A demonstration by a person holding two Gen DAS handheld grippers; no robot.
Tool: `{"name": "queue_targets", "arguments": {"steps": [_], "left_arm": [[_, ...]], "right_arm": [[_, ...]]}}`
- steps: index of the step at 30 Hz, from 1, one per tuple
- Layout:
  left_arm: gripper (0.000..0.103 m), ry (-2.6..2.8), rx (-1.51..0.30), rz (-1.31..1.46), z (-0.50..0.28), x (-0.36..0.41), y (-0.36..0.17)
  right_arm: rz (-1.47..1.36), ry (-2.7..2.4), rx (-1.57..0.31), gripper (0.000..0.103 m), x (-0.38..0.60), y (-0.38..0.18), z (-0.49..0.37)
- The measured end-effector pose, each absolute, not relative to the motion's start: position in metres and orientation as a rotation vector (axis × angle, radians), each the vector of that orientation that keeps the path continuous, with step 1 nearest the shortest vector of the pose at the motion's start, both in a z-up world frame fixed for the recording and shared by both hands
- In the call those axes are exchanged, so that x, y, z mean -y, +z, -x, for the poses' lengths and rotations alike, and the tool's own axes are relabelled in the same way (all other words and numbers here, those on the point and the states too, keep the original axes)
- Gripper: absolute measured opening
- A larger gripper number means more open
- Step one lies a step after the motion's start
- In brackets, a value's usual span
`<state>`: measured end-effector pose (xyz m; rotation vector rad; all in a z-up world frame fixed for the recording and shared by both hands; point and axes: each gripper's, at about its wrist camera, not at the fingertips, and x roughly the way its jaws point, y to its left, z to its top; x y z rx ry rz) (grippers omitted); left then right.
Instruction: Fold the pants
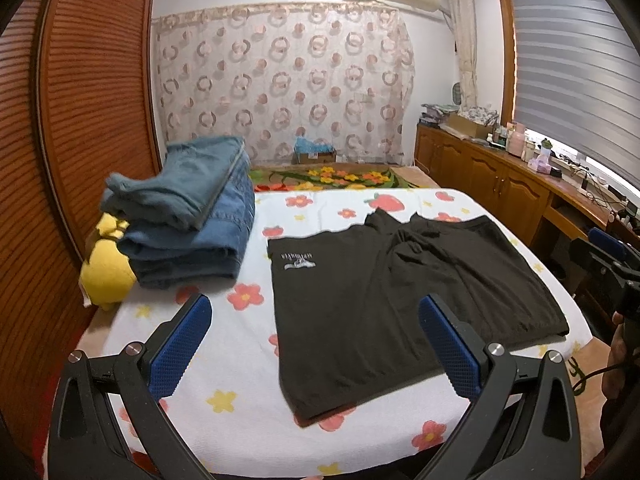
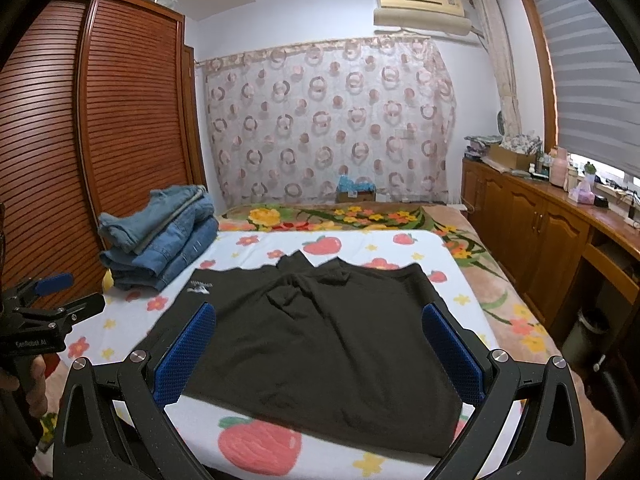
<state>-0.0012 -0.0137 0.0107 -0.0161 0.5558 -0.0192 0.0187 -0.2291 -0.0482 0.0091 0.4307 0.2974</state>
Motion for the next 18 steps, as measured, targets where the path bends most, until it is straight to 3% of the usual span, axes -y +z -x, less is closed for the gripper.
{"name": "queue_targets", "arguments": {"steps": [18], "left_arm": [[0.103, -0.085, -0.656, 0.012, -0.038, 0.012, -0.050]], "right_arm": [[0.097, 0.261, -0.584, 0.102, 0.236, -0.053, -0.069]]}}
